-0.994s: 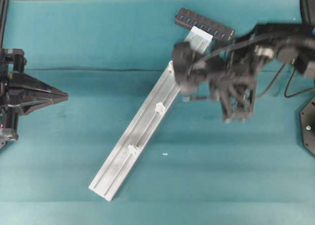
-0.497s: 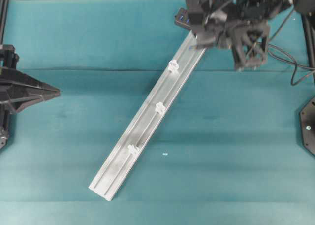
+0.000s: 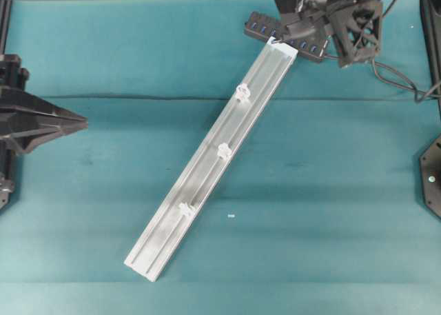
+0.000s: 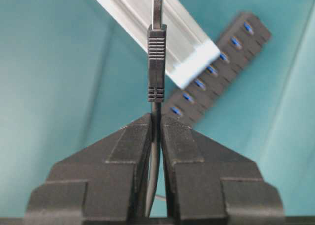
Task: Pass the USB cable through three rings with both arms.
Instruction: 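Lift the cable with the right gripper and carry it toward the hub end, then lower the plug with the right gripper through the first white ring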
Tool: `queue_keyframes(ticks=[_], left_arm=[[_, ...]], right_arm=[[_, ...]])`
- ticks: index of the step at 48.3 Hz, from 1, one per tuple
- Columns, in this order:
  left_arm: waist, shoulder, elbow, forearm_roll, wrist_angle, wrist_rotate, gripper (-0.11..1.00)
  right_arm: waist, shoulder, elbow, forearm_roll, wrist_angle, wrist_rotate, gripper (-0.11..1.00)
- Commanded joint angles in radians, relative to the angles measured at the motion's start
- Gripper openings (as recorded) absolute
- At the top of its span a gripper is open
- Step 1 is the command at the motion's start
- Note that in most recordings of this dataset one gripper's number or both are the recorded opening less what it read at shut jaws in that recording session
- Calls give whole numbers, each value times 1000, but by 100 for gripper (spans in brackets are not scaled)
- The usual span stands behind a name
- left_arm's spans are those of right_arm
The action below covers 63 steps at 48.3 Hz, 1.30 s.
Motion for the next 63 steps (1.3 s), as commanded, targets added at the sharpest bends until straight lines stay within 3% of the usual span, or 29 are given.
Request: queue_keyframes(ticks=[1,15,35,52,63], left_arm=[[0,21,-34,2,-15,2,-1],[-12,64,-48,2,-15,-2,-1],[-12,74,-49,2,-15,-46,-1],[-12,77,-51,2,-12,-48,-1],[-6,78,-54,2,-17,-48,-1]], right_arm=[[-11,12,15,-2,-40,-71,10],[-34,48,71,-3,-158,-253,10],[-80,150,87,-8,-330,-319,10],[-61,195,129,2,-351,-443,10],[-55,199,155,25,-416,-460,10]])
